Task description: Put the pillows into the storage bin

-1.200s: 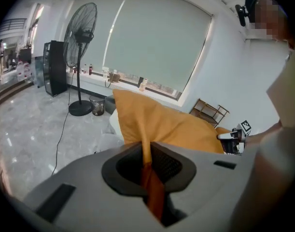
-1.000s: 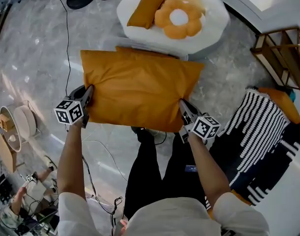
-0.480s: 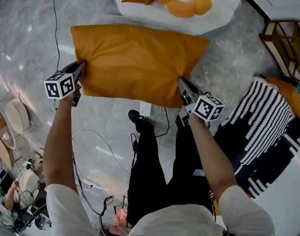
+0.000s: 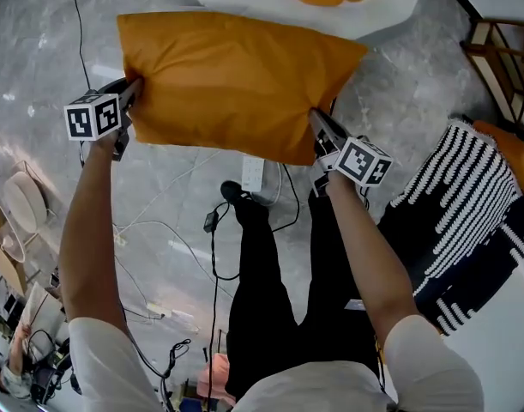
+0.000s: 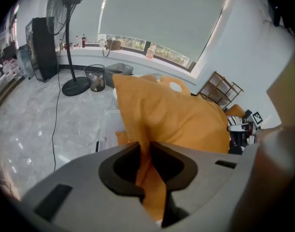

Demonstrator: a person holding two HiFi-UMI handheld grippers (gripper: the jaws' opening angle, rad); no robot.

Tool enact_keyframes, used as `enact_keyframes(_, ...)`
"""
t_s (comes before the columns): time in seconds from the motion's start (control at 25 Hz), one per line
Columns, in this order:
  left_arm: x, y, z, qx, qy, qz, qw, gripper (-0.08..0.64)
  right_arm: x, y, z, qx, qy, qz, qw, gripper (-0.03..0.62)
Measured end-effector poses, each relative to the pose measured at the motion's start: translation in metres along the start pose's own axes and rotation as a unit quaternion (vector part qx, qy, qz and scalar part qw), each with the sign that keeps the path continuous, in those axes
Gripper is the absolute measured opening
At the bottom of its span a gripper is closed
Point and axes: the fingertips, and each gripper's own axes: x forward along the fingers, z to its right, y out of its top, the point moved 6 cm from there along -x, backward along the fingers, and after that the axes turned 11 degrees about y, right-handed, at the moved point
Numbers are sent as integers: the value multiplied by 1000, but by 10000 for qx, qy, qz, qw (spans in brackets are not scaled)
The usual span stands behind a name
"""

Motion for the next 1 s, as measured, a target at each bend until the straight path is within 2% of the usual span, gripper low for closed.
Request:
enact_keyframes(0.04,6,-4,-2,102,182,-97,9997,96,3,-4,6,16,-131,-34,9999,32)
enact_keyframes(0.08,11,-8,-5,233,432,-150,9987,169,6,-6,12,-17,-263,-82,9996,34)
enact_keyframes(0.12,14,-10,-6,355,673,-108,9970,247,8,-8,16,-88,-371,-124,9992,34)
enact_keyframes(0.16,15,-11,-5,422,828,23,9957,282,10,-8,17,-169,-426,-142,9988,35)
enact_keyframes(0.24,11,-12,4,388,809,403,9952,274,8,-6,13,-317,-372,-102,9988,35)
enact_keyframes(0.36,-3,-22,32,289,428,950,9941,201,-3,0,1,-642,-167,19,9978,35)
enact_keyframes(0.48,-29,-30,60,92,136,1591,9871,179,-16,13,-20,-1254,99,156,9919,35)
enact_keyframes(0.6,-69,-30,87,-266,159,2363,9712,179,-33,33,-53,-2182,442,246,9746,35)
enact_keyframes(0.76,-144,-18,132,-472,449,3279,9425,178,-66,64,-112,-3231,958,294,9411,38)
enact_keyframes(0.8,-165,-13,147,-476,513,3449,9360,179,-77,73,-127,-3401,1076,316,9337,47)
enact_keyframes(0.88,-209,-3,179,-484,618,3747,9238,179,-101,93,-159,-3643,1308,372,9213,144)
enact_keyframes(1.0,-277,19,223,-558,825,4230,9006,179,-129,135,-207,-3908,1850,559,9000,164)
